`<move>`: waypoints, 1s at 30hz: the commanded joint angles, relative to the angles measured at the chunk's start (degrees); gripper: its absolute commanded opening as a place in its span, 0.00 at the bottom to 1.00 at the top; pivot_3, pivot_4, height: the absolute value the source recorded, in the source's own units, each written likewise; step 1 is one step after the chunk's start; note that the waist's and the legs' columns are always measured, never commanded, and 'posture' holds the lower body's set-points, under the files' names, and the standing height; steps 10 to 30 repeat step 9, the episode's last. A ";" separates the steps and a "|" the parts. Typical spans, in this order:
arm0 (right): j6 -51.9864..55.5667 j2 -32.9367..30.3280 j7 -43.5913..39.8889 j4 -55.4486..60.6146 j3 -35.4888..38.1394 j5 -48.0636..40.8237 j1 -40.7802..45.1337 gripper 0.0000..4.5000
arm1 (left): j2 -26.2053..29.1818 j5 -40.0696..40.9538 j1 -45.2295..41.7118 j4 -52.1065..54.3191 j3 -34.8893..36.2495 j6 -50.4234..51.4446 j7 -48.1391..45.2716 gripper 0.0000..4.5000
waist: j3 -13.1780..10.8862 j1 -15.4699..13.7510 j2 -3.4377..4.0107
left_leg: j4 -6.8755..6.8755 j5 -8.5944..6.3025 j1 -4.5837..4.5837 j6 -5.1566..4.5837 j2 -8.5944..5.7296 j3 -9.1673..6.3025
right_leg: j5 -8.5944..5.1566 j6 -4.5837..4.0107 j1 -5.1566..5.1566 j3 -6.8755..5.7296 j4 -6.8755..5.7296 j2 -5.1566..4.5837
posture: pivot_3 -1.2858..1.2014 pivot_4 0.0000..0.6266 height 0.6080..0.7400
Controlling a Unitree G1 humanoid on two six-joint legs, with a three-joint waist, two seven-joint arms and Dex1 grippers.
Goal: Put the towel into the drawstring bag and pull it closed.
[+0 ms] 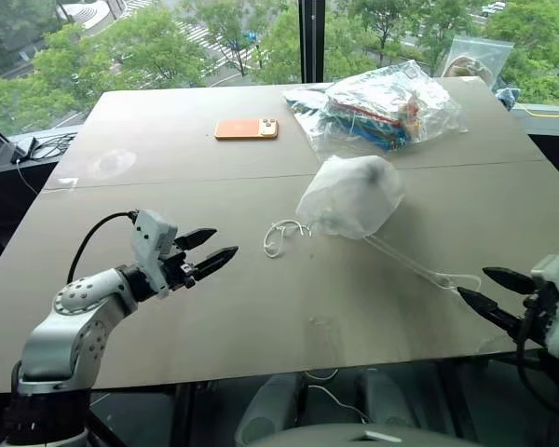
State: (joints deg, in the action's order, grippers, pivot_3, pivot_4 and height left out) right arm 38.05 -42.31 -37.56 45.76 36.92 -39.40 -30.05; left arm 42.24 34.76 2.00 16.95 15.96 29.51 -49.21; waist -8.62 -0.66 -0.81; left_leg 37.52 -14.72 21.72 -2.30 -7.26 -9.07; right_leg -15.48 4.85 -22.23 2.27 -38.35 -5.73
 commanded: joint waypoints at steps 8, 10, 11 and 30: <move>-8.55 4.02 -0.54 -0.75 7.59 1.78 0.68 0.99 | 0.14 5.03 2.76 7.58 5.89 2.42 1.41 1.00 | 0.00 -0.16 0.02 | -0.28 -0.02 0.03 -0.01 0.06 0.02 | 0.01 -0.01 0.00 0.03 0.36 0.00 | 0.52 0.24 1.00; -8.60 3.79 -0.53 -1.47 7.16 2.01 1.38 0.99 | -0.17 4.87 3.09 8.17 5.59 2.48 1.78 1.00 | 0.00 -0.16 0.02 | -0.29 -0.02 0.03 -0.02 0.06 0.02 | 0.01 -0.01 0.00 0.02 0.37 0.00 | 0.52 0.24 1.00; -8.60 3.79 -0.53 -1.47 7.16 2.01 1.38 0.99 | -0.17 4.87 3.09 8.17 5.59 2.48 1.78 1.00 | 0.00 -0.16 0.02 | -0.29 -0.02 0.03 -0.02 0.06 0.02 | 0.01 -0.01 0.00 0.02 0.37 0.00 | 0.52 0.24 1.00; -8.60 3.79 -0.53 -1.47 7.16 2.01 1.38 0.99 | -0.17 4.87 3.09 8.17 5.59 2.48 1.78 1.00 | 0.00 -0.16 0.02 | -0.29 -0.02 0.03 -0.02 0.06 0.02 | 0.01 -0.01 0.00 0.02 0.37 0.00 | 0.52 0.24 1.00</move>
